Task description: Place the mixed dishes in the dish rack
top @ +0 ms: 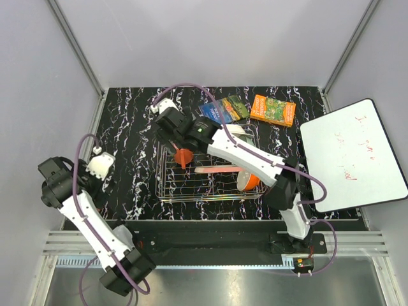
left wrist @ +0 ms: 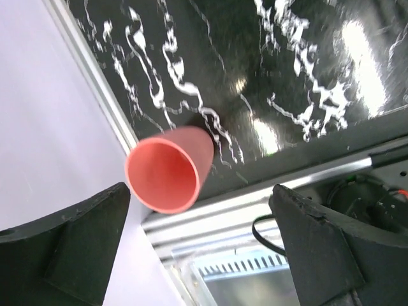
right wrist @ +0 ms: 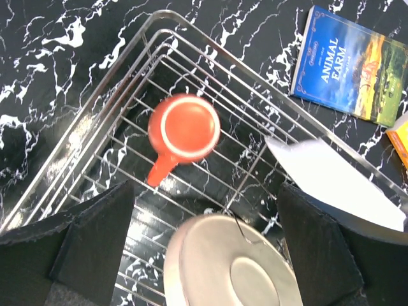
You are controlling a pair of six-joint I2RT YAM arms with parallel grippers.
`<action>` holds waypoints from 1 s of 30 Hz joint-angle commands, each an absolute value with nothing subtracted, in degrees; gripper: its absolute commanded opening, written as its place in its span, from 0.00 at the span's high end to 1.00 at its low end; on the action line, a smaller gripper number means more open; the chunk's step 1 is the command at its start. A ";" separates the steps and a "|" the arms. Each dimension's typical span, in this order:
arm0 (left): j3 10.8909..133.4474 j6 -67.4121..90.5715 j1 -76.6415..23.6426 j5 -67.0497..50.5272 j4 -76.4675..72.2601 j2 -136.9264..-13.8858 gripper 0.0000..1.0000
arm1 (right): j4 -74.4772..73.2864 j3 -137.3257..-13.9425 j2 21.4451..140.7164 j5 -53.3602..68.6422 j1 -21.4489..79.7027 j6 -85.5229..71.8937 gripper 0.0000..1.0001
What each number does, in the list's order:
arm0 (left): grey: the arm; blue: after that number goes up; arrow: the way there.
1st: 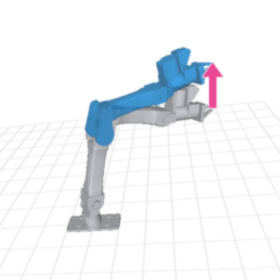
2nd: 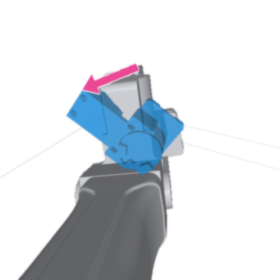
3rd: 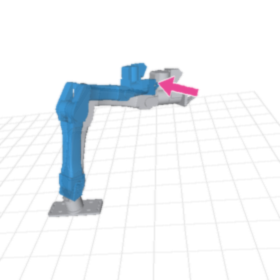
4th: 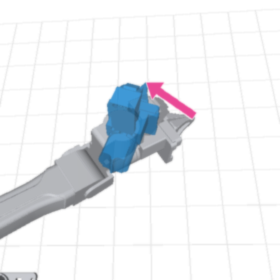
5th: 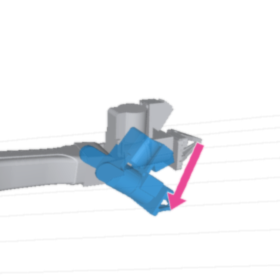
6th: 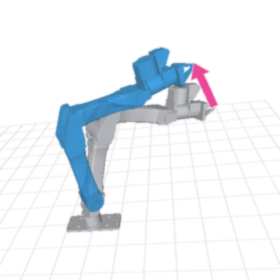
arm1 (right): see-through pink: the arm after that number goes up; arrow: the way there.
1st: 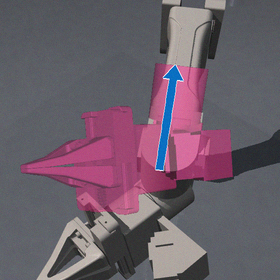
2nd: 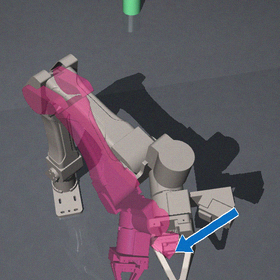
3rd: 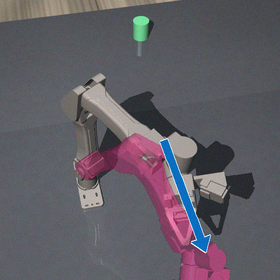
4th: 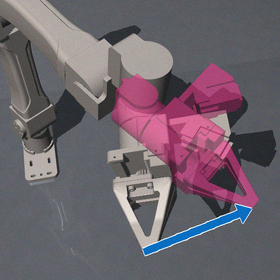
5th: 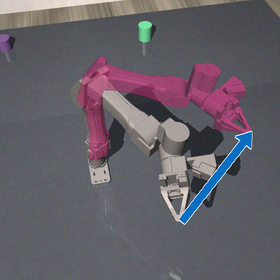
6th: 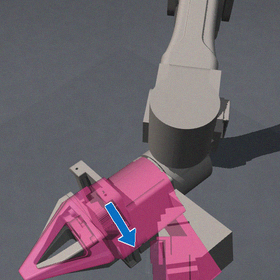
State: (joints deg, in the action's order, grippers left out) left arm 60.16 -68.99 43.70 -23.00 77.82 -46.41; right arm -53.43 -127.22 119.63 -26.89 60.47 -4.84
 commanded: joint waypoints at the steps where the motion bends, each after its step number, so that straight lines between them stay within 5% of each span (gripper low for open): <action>1: 55.38 -68.65 44.21 -17.14 86.23 -41.84 0.01 | -46.68 -119.12 110.15 -28.12 60.47 -5.98 0.00; 27: 44.74 -55.63 45.44 -12.13 58.82 -52.29 0.08 | -44.82 -107.23 104.68 -28.65 60.47 -10.28 0.06; 30: 41.76 -56.69 45.44 -11.34 55.11 -53.78 0.21 | -44.82 -107.31 104.94 -28.65 60.47 -10.46 0.07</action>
